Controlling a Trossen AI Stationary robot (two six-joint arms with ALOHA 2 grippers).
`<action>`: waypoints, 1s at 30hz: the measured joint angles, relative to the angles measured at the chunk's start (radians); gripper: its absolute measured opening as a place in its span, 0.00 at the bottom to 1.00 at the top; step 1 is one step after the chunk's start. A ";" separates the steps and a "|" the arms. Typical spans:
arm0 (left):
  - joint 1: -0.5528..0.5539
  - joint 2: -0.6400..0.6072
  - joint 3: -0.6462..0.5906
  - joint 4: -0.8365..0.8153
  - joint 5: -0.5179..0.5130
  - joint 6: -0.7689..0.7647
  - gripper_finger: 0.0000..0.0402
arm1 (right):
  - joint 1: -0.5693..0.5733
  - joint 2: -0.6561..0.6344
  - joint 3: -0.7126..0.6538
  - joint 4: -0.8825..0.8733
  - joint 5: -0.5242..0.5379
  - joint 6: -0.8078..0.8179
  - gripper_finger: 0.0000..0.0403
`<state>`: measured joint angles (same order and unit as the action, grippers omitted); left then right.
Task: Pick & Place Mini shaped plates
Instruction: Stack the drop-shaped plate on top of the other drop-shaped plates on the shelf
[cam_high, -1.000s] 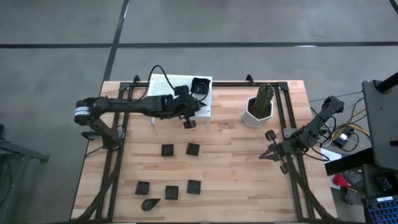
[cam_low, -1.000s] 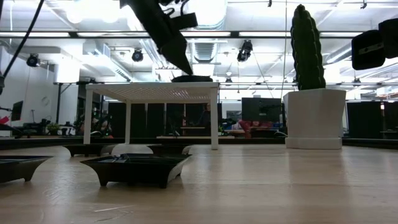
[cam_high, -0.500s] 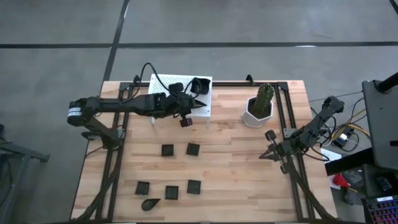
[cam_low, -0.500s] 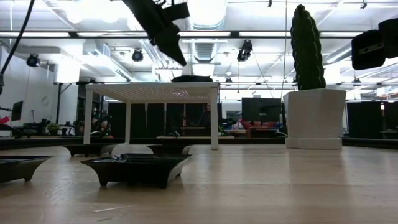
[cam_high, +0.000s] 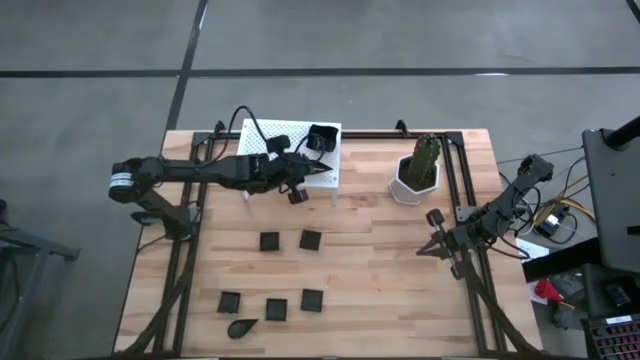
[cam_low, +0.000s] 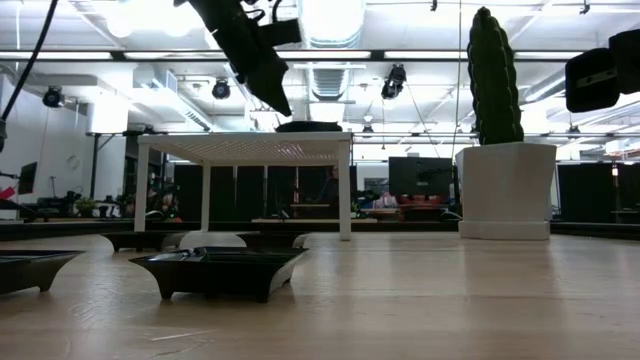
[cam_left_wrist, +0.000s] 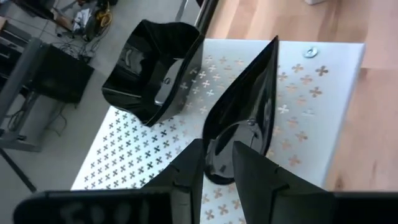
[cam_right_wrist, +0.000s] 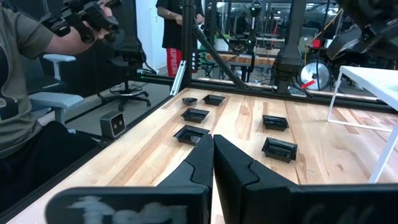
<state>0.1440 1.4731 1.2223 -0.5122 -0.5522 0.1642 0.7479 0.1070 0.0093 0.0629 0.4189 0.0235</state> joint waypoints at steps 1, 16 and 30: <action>0.000 0.000 0.000 -0.002 0.001 -0.001 0.21 | 0.000 0.000 0.000 0.000 0.000 0.001 0.02; -0.008 -0.003 -0.042 0.007 0.037 -0.036 0.21 | 0.000 0.000 0.000 0.000 0.000 0.002 0.02; -0.015 -0.012 -0.044 0.054 0.002 0.007 0.21 | 0.000 0.000 0.000 0.000 0.000 0.001 0.02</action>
<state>0.1287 1.4612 1.1787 -0.4584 -0.5499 0.1714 0.7479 0.1074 0.0093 0.0628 0.4187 0.0249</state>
